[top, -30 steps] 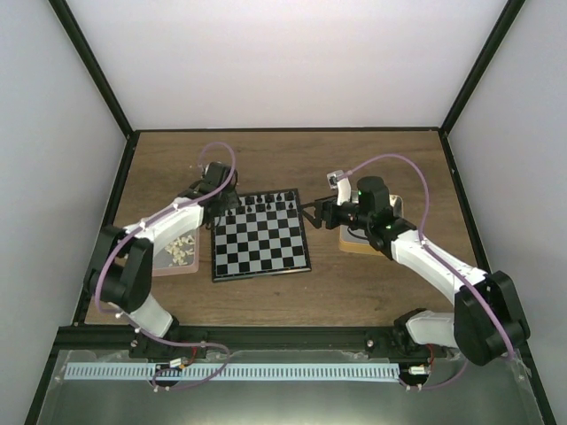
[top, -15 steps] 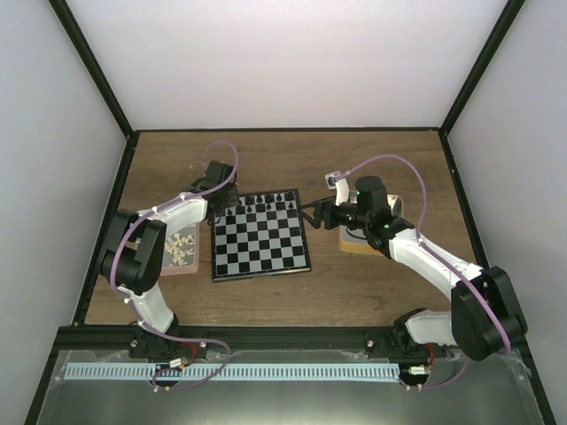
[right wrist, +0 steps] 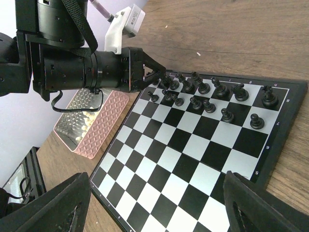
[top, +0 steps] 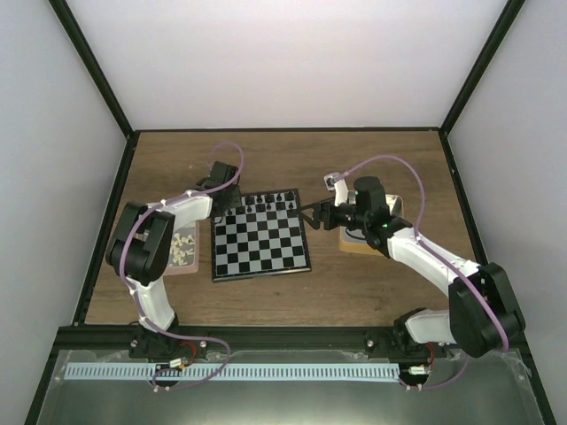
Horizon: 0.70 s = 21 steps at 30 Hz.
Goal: Set up the chess pieces on the board
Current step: Place the chess piece on the chessboard.
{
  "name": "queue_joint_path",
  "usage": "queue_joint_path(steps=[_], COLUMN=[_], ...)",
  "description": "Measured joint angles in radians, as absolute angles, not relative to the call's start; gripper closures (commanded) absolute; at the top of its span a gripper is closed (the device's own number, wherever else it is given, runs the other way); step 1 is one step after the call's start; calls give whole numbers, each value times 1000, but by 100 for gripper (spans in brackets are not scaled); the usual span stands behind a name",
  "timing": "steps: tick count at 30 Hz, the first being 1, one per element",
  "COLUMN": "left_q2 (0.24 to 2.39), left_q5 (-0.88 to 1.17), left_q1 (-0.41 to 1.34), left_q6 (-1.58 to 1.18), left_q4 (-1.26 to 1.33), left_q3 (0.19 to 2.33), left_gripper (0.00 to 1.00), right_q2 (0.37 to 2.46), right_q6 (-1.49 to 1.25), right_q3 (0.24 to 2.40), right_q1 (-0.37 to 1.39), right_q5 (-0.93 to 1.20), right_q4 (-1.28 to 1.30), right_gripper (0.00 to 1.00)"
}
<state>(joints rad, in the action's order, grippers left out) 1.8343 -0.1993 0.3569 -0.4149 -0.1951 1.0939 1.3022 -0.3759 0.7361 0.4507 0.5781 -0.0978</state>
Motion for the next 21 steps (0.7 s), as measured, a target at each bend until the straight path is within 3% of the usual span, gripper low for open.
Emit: queue_joint_path(steps=[21], left_q2=[1818], left_q5=[-178], left_q1=[357], left_q6=[-402], left_q4=[-218], left_q3=[1095], left_gripper=[82], right_q2=[1302], right_q6=[-381], right_q3=[736], right_q1=[451], right_q5=[574], right_q4=[-98], right_gripper=[24])
